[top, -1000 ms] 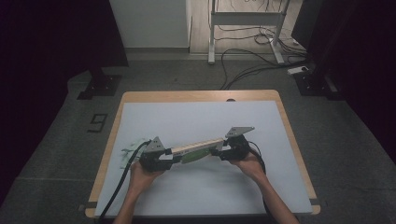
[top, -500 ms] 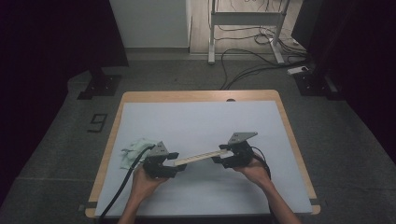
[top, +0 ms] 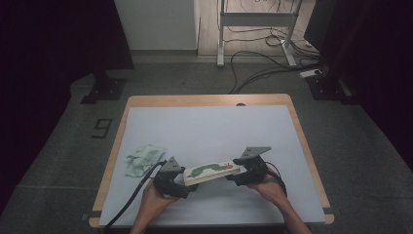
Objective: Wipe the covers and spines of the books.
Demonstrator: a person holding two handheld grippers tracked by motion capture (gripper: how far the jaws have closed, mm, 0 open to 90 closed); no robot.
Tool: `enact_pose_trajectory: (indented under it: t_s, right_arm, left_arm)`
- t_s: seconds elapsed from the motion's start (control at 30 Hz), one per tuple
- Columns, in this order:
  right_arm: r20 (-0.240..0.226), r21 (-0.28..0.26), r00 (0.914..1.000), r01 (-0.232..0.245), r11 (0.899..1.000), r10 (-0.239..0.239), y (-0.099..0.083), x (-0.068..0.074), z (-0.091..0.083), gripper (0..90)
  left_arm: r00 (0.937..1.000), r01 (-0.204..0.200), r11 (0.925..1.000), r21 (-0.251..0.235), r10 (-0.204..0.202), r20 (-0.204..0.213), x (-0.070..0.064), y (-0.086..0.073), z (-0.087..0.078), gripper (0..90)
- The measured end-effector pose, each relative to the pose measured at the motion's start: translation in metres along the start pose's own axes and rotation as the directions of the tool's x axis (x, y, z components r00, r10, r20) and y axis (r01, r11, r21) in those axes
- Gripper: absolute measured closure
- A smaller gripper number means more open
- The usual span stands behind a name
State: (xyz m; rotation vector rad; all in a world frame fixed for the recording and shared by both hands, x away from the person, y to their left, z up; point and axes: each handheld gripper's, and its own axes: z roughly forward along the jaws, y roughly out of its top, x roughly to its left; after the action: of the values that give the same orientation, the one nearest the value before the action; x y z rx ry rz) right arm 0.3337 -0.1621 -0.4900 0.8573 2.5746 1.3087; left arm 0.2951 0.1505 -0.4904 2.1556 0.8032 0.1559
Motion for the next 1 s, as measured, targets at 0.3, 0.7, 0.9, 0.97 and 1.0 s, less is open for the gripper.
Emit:
enact_pose_trajectory:
  t_s: [0.3, 0.7, 0.9, 0.97, 1.0]
  right_arm:
    - [0.013, 0.016, 0.9999, -0.01, 1.0, 0.01, -0.015, 0.008, -0.001, 25.2]
    - [-0.011, -0.009, 0.9993, -0.036, 0.999, 0.035, -0.035, 0.016, 0.0, 24.8]
    - [-0.004, 0.002, 0.9995, -0.03, 1.0, 0.03, -0.037, 0.02, 0.004, 23.8]
    - [0.003, 0.016, 0.9998, -0.02, 1.0, 0.02, -0.038, 0.022, 0.005, 23.3]
    - [0.004, 0.021, 0.9999, -0.014, 1.0, 0.014, -0.04, 0.024, 0.005, 23.0]
  left_arm:
    - [0.9987, 0.038, 0.999, 0.025, -0.037, -0.033, -0.009, -0.014, 0.006, 7.9]
    - [0.9928, 0.04, 0.9975, 0.058, -0.033, -0.115, -0.006, -0.027, 0.006, 8.4]
    - [0.9966, 0.048, 0.9971, 0.059, -0.044, -0.07, -0.004, -0.031, 0.008, 12.1]
    - [0.998, 0.048, 0.9971, 0.06, -0.045, -0.044, -0.006, -0.032, 0.009, 12.1]
    - [0.9985, 0.043, 0.9972, 0.061, -0.041, -0.037, -0.008, -0.032, 0.01, 12.0]
